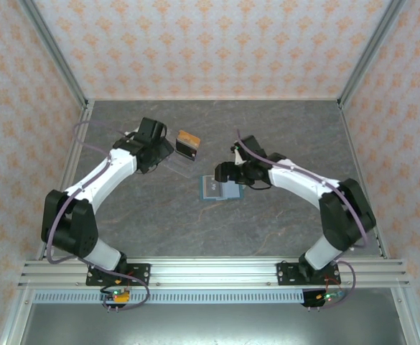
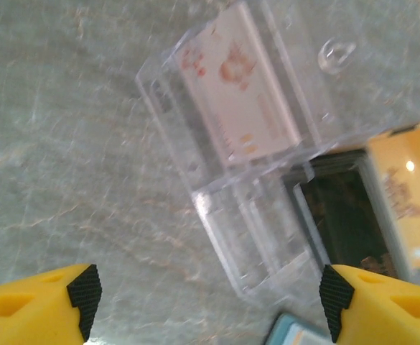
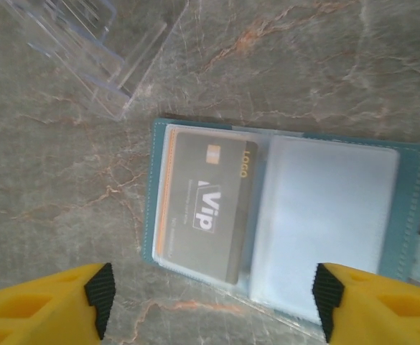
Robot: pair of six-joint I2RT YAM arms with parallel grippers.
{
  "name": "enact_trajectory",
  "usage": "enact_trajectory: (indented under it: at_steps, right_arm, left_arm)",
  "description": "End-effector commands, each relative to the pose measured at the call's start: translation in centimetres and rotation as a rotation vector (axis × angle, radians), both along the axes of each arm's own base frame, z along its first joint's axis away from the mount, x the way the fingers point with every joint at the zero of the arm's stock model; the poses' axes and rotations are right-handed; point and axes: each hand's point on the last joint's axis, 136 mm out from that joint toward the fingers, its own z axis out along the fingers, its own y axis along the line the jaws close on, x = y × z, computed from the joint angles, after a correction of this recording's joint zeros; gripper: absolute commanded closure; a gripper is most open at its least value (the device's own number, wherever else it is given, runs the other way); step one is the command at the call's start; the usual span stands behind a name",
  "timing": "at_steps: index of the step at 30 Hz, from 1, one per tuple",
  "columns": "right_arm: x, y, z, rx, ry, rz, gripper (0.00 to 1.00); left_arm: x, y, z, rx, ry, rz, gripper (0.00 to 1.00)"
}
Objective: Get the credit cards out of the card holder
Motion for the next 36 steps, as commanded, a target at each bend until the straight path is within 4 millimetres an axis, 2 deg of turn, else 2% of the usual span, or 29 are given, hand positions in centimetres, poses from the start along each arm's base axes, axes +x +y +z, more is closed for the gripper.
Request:
enact_trajectory:
  at_steps: [1,7,15,22,29,36]
  right_arm:
    - [0.3,0.2,-1.9,-0.114,0.024,-0.012,0.31]
    - [0.4,0.7,-4.8,-0.250,0.065,0.017,0.37]
    - [0.2,-0.3,-7.1,-0.354,0.104,0.031,0.47]
    - [-0.1,-1.2,-8.5,-0.402,0.129,0.030,0.59]
    - [-0.2,-1.4,-8.8,-0.411,0.128,0.031,0.69]
    - [-0.3,-1.4,-8.9,-0.397,0.133,0.031,0.72]
  left_arm:
    - [-0.9,-0.3,0.3,-0.010,-0.033,-0.074,0.11]
    - [-2.2,-0.3,-0.1,-0.005,-0.040,-0.116,0.00]
    - [-2.6,-2.0,-1.9,-0.081,0.003,-0.168,0.00]
    - [-2.5,-4.7,-3.1,-0.149,0.039,-0.238,0.00]
    - [-2.5,-9.3,-4.0,-0.238,0.062,-0.349,0.16]
    - [-2.7,-13.9,-4.5,-0.340,0.070,-0.430,0.45]
